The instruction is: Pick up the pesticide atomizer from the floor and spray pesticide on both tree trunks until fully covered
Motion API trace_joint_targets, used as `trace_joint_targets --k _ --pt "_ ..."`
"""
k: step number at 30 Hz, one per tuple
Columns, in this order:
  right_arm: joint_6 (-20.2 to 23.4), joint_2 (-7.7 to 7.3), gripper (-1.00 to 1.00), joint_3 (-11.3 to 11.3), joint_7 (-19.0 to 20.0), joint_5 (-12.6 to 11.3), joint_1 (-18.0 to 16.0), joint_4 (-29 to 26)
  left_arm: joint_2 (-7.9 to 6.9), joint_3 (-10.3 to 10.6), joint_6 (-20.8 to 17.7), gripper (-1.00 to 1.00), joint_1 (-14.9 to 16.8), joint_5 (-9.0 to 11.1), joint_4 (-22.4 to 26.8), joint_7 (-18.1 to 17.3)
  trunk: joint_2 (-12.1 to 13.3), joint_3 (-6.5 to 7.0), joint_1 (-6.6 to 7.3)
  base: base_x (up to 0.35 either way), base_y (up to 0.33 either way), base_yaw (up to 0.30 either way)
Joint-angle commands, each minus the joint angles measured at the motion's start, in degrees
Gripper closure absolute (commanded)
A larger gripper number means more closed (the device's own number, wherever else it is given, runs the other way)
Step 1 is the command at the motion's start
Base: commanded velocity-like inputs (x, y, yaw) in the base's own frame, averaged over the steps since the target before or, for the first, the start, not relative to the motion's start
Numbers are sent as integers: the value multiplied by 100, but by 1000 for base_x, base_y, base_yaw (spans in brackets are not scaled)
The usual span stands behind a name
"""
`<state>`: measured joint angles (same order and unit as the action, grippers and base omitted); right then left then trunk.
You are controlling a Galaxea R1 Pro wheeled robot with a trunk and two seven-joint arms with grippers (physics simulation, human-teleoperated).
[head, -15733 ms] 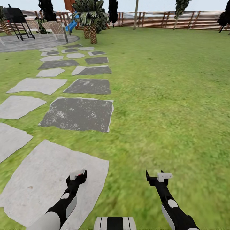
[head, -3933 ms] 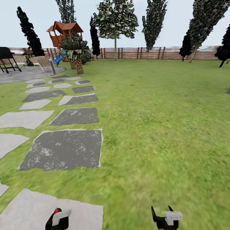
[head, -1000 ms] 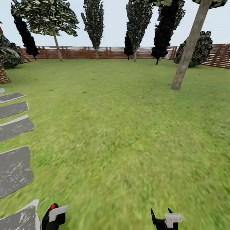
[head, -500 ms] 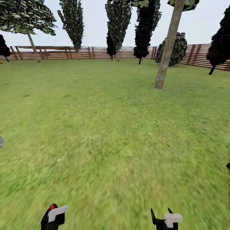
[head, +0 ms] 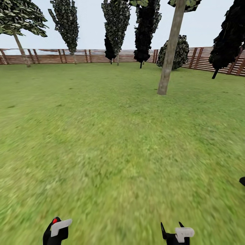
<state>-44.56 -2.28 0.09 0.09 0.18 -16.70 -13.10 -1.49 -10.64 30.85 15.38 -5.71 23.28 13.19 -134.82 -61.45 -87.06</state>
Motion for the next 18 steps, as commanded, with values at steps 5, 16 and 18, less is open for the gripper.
trace_joint_targets --k 5,16,18 --pt "0 1 -100 0 0 0 0 0 0 0 8 100 0 -1 1 0 0 0 0 347 0 -1" --pt "0 1 -100 0 0 0 0 0 -5 0 7 100 0 7 1 0 0 0 0 347 0 0" --pt "0 0 -100 0 0 0 0 0 -8 -3 2 100 0 8 -9 -3 0 0 0 347 0 0"
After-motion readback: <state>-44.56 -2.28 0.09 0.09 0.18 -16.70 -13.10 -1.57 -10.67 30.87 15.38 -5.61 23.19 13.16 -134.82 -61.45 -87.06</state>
